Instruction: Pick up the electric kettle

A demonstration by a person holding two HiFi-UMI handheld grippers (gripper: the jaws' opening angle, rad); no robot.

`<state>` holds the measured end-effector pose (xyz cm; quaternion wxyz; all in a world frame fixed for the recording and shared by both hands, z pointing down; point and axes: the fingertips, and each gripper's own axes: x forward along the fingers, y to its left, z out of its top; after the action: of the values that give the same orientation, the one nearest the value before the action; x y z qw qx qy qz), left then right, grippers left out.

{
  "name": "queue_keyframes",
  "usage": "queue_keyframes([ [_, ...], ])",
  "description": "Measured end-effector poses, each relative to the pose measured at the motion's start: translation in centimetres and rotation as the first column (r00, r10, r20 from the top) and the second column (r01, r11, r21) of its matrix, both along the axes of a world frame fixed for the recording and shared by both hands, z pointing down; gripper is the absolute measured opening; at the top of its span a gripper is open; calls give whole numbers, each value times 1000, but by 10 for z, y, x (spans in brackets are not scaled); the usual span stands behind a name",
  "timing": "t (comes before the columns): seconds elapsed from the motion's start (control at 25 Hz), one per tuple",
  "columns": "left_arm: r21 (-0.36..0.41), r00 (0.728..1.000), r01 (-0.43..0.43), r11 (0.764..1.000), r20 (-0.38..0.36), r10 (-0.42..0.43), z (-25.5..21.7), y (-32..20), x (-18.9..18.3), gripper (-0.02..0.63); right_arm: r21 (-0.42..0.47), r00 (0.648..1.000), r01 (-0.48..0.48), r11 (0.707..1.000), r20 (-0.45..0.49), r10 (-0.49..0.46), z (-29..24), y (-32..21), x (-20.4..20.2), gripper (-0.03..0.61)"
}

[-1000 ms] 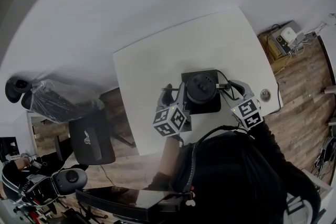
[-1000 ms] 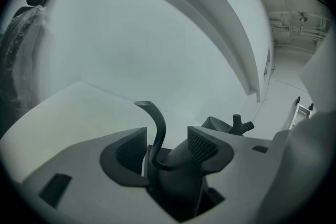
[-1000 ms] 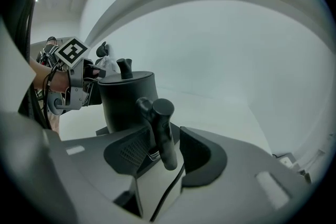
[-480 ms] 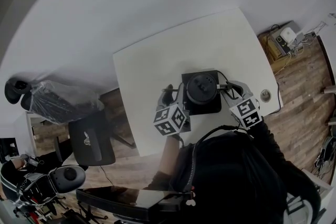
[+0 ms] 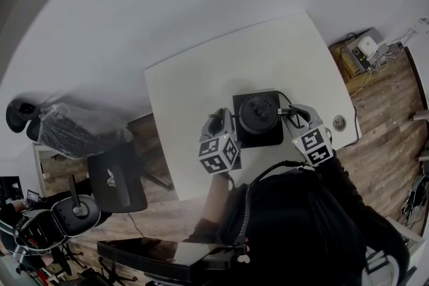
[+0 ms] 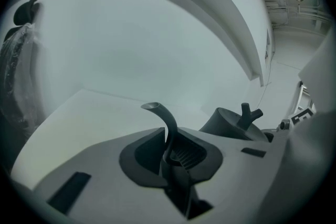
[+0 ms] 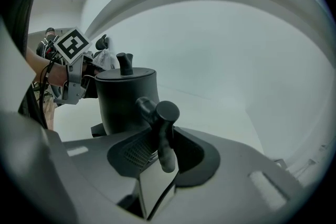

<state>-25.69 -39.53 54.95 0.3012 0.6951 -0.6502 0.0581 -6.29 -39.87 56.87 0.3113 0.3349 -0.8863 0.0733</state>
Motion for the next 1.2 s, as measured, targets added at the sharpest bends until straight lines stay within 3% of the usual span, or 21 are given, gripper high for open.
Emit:
queue_keyframes([
  [0.48, 10, 999, -50, 999, -1, 50, -9, 5, 3, 41, 31, 1000, 12, 999, -23, -11, -11, -2, 1, 101],
  [0.76, 54, 998, -60, 997, 1, 60, -39, 2, 3, 41, 55, 1000, 20, 998, 3, -20, -37, -6, -1, 100],
  [1.2, 161, 996, -81, 984, -21, 86, -110, -6, 7, 41, 181, 999, -12, 983, 53, 2, -113, -24, 2, 101],
])
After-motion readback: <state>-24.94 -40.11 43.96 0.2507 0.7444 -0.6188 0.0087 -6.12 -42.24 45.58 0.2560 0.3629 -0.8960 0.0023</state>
